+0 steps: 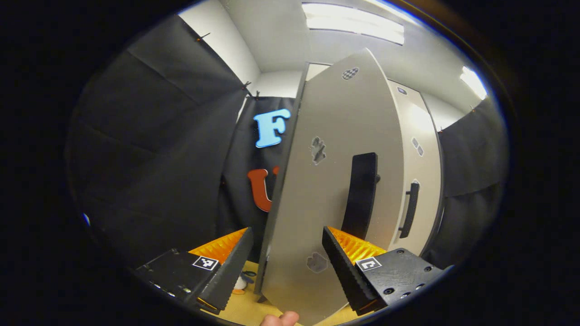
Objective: Grasp the bottle in the cabinet with the left hand and place it on the coaster, then close the right door with the right hand and the left door with the left hand.
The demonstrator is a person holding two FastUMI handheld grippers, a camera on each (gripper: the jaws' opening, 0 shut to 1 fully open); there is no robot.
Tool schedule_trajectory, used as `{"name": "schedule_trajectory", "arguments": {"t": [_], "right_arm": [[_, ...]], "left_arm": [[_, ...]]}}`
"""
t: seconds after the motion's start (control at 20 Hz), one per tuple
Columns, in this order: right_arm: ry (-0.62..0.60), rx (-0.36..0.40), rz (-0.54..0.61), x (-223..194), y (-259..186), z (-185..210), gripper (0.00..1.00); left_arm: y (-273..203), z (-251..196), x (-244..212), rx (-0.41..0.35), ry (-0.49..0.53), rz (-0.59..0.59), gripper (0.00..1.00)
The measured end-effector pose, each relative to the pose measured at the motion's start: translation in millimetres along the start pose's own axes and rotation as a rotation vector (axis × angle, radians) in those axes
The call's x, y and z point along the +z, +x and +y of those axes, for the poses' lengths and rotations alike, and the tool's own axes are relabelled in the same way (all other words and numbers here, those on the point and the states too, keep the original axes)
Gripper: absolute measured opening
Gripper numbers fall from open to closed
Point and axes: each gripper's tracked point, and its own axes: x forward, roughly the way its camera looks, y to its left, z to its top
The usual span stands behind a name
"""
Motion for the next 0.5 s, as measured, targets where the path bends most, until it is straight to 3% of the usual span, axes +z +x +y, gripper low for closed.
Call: {"name": "schedule_trajectory", "arguments": {"t": [0.1, 0.15, 0.2, 0.25, 0.3, 0.5], "right_arm": [[0.002, -0.016, 0.004, 0, -2, -2, 0.84], [0.004, -0.020, 0.002, 0, -3, -2, 0.84], [0.006, -0.025, 0.001, 0, -3, -3, 0.84], [0.006, -0.025, 0.000, 0, -3, -3, 0.84], [0.004, -0.023, 0.001, 0, -2, -3, 0.84], [0.023, -0.003, 0.004, -1, 2, 4, 0.84]], "left_arm": [[-3, -13, 4, -0.026, 0.023, -0.022, 1.00], [-3, -18, 2, -0.034, 0.037, -0.021, 0.95], [-5, -22, -1, -0.042, 0.046, -0.017, 0.99], [-5, -26, -4, -0.049, 0.049, -0.014, 0.95], [-7, -30, -7, -0.058, 0.043, -0.012, 0.99], [-20, -42, -25, -0.096, -0.024, 0.043, 0.99]]}}
